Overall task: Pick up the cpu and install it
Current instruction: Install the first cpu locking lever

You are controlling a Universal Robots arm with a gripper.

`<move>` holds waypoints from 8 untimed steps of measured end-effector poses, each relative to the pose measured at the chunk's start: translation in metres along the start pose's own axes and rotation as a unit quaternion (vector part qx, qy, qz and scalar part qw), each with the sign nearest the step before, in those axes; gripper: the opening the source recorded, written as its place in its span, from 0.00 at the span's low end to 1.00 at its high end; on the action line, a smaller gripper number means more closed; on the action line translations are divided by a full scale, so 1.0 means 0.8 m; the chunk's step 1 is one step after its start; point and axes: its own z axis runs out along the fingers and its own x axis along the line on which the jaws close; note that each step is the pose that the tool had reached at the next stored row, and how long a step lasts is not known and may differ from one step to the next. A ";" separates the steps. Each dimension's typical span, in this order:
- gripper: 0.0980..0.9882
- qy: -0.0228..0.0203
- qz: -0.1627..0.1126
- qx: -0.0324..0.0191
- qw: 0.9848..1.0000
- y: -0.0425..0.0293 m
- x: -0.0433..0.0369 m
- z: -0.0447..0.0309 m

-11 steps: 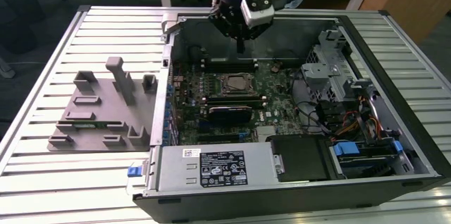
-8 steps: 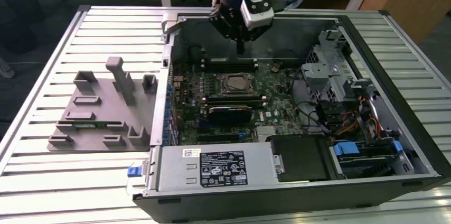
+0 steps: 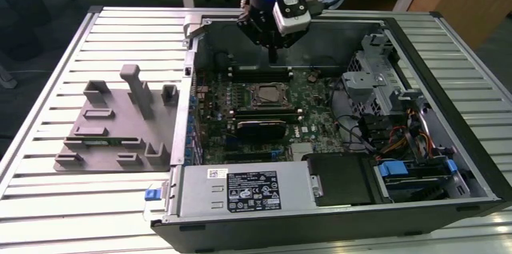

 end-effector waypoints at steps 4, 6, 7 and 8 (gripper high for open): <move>0.01 0.000 0.000 0.000 1.000 -0.0001 0.000 0.0015; 0.01 0.000 0.000 0.000 1.000 -0.0001 0.000 0.0023; 0.01 0.000 0.000 0.000 1.000 -0.0001 0.000 0.0026; 0.01 0.000 0.000 0.000 1.000 -0.0001 0.000 0.0027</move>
